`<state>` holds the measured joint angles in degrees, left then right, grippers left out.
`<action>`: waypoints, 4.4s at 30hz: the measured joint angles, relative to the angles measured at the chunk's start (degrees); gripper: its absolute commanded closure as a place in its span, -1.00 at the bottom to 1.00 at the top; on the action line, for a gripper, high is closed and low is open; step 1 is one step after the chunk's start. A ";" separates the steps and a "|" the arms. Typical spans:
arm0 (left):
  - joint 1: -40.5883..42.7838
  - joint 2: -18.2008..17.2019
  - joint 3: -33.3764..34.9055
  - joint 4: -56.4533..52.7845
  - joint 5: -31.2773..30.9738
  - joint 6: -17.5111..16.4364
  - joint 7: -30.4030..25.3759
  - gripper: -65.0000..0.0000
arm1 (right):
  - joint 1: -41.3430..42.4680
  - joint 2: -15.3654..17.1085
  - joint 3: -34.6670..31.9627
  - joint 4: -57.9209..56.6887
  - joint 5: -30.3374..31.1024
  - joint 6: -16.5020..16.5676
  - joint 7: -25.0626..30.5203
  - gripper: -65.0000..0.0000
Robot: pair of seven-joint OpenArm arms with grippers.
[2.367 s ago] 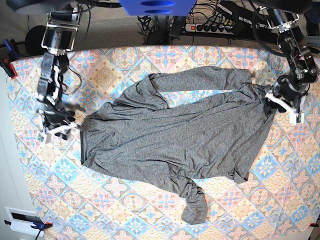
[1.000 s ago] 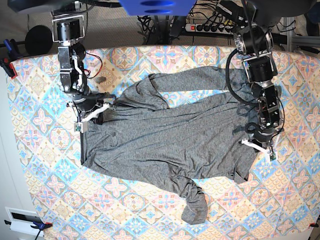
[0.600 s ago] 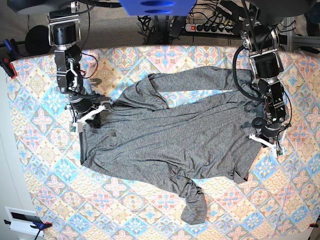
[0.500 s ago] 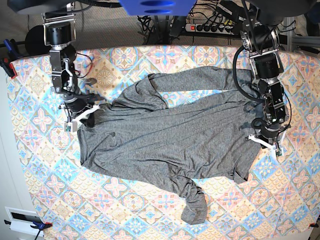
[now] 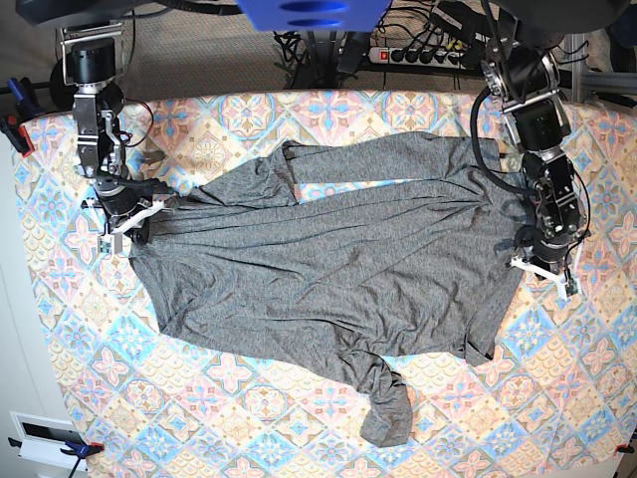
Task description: Layout the t-shirt on the table in an organized manner, then fold the t-shirt properly
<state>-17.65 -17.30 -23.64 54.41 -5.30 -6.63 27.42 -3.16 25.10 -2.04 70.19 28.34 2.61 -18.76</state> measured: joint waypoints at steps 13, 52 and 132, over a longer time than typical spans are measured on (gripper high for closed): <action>-0.09 0.00 0.00 0.04 -0.44 -0.22 0.09 1.00 | -1.03 -0.13 1.22 1.77 -0.28 -0.35 -1.25 0.89; 46.58 -20.06 9.68 57.92 9.03 -12.87 7.06 -0.05 | -23.50 -14.62 29.31 28.68 23.23 -2.58 -21.68 0.37; 44.50 -18.25 17.29 55.28 21.29 -13.11 6.99 -0.06 | -2.80 -12.87 22.97 6.67 36.59 -3.98 -29.29 1.00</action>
<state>26.85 -35.55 -6.35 109.69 15.99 -19.75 34.41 -5.96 12.23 20.93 76.86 64.93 -1.37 -48.05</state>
